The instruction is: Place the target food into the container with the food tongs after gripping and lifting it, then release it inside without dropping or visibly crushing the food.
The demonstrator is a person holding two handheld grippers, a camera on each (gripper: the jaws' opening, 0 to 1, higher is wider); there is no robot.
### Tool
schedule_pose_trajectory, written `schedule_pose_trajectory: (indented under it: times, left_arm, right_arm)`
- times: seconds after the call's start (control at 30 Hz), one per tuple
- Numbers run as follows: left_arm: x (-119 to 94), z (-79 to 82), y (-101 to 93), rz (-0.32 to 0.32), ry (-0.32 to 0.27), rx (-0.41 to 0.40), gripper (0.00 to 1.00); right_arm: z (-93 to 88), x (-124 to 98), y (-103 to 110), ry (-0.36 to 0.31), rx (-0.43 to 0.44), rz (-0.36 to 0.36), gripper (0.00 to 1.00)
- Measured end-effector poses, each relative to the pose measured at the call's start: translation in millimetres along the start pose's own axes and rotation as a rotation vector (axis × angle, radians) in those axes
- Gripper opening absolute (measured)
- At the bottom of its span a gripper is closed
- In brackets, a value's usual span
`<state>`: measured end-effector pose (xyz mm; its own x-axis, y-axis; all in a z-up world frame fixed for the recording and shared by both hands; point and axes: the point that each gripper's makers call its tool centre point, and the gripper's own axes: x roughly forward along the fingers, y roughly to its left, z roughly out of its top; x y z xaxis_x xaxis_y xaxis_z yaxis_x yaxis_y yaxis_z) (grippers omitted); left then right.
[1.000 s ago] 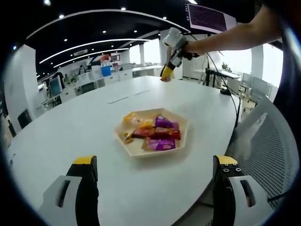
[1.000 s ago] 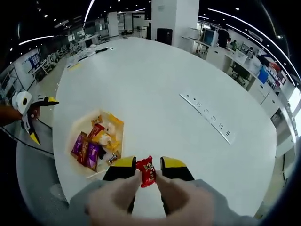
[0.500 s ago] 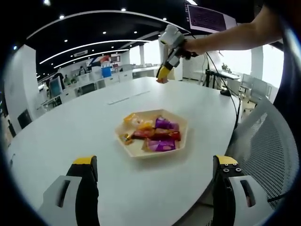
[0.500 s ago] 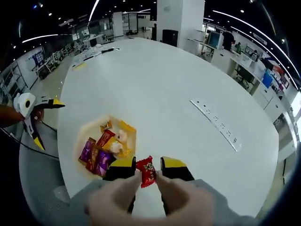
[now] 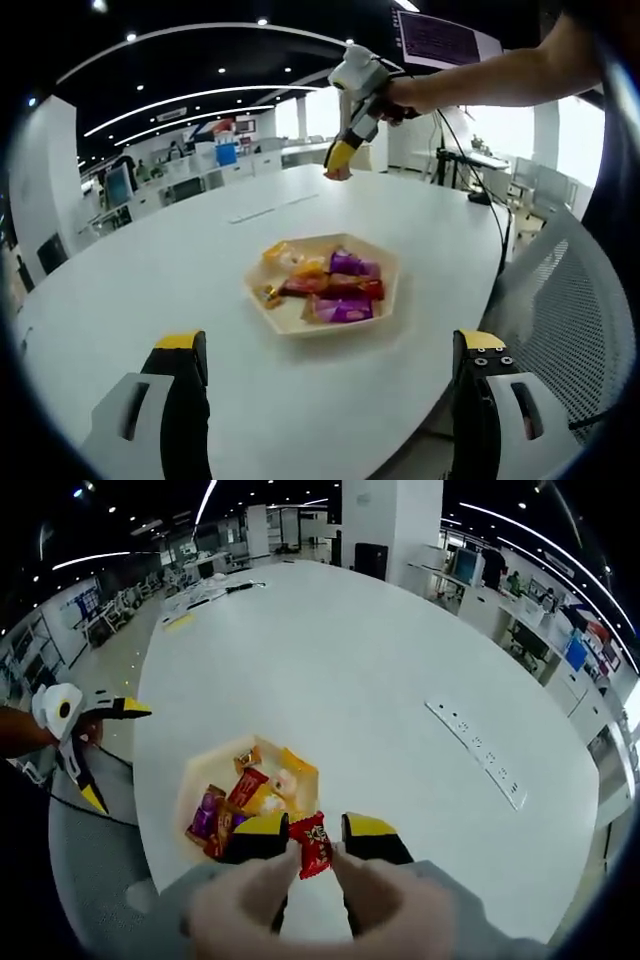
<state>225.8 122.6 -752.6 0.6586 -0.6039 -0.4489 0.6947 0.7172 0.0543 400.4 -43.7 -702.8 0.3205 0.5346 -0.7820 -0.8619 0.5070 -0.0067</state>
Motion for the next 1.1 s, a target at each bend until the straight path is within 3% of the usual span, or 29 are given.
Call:
schedule_pose_trajectory:
  times: [0.57,1.1]
  left_arm:
    - [0,1.8,1.6,0.004,-0.011,-0.002,0.99]
    - [-1,1.9,1.3,0.007,-0.013,0.001,0.99]
  right_arm:
    - [11.5,7,37,-0.005,-0.008,0.040,0.20]
    - [18.8,5,51,-0.021,-0.022,0.066,0.24]
